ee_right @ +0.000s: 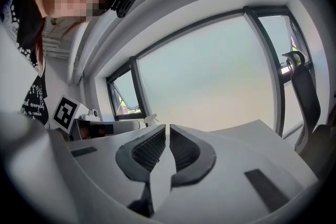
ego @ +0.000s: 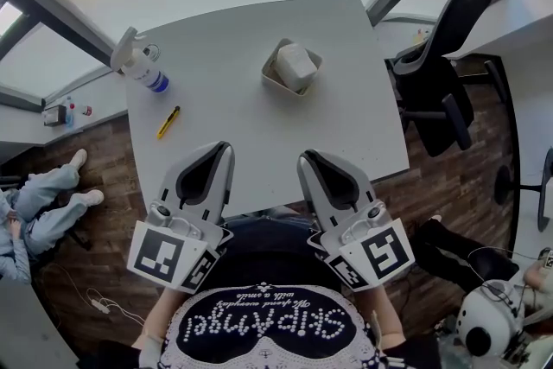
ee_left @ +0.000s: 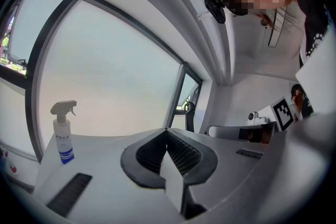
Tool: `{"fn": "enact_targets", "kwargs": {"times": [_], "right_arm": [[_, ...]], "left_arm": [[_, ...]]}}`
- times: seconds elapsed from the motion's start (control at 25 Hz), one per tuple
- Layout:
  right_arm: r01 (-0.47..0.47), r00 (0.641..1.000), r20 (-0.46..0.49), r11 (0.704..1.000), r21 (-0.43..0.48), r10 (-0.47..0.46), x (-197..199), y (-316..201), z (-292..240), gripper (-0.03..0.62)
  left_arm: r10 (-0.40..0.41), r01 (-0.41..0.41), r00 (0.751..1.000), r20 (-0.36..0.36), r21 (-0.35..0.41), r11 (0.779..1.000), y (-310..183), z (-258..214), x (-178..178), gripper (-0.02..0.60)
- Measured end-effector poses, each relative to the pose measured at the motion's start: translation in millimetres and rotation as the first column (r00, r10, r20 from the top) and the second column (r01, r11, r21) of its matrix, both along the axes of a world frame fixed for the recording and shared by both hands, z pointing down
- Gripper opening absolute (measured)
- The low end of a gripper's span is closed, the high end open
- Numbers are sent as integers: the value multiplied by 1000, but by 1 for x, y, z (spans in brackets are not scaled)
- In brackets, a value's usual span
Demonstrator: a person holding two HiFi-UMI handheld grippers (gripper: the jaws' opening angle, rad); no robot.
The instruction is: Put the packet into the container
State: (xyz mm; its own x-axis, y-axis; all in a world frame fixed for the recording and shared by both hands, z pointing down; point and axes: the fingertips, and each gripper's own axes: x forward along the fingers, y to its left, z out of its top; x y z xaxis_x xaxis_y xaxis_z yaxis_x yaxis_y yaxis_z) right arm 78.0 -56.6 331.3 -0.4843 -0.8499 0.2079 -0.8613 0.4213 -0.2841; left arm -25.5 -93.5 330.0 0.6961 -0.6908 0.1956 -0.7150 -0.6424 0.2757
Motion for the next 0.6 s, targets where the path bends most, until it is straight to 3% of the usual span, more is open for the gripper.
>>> {"fn": "enact_targets", "kwargs": {"times": [0.6], "right_arm": [[-29,1000,-2,997,-67,29,4,5,24,25]], "left_arm": [[24,-24,1000,10,-11,1000,3,5,3,8]]}}
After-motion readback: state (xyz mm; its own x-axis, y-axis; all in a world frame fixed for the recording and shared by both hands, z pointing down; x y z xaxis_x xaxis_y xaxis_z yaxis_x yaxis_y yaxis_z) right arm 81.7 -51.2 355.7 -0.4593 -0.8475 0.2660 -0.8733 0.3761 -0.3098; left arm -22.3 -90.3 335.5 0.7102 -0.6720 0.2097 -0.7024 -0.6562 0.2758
